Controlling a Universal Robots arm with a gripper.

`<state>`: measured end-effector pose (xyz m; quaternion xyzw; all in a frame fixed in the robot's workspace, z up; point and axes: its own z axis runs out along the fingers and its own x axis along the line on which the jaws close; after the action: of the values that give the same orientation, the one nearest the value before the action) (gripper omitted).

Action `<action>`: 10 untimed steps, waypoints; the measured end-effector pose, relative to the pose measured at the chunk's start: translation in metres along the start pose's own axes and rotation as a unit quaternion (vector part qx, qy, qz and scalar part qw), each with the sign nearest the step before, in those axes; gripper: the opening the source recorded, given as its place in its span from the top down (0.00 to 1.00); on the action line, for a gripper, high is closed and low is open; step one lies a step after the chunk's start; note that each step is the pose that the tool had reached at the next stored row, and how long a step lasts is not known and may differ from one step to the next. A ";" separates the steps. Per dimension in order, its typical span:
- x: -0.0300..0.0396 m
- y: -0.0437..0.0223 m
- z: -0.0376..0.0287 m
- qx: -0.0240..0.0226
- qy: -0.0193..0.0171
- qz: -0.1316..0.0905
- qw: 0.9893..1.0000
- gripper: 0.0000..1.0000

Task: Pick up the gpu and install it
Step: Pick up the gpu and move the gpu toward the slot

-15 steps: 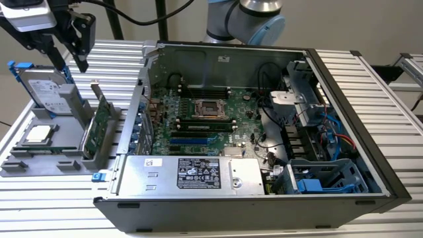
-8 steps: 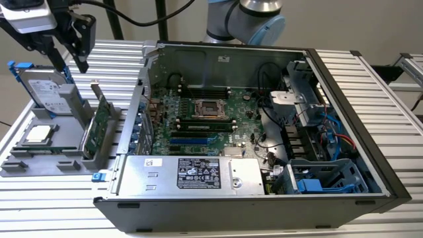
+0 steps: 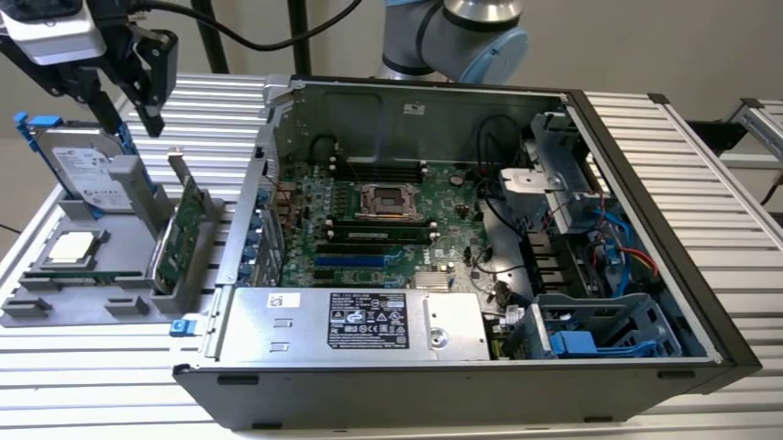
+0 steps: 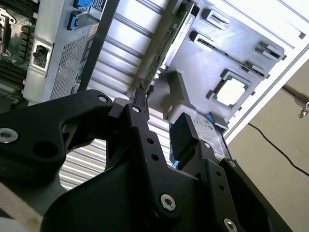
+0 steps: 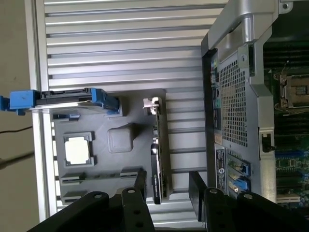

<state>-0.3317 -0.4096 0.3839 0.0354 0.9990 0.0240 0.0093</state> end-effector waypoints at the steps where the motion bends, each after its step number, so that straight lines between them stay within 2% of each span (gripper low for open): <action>1: 0.0000 -0.0001 0.0002 0.000 0.000 0.000 1.000 0.00; 10: -0.0001 -0.0016 0.0017 0.000 0.000 0.000 1.000 0.00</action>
<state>-0.3317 -0.4111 0.3821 0.0354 0.9990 0.0240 0.0094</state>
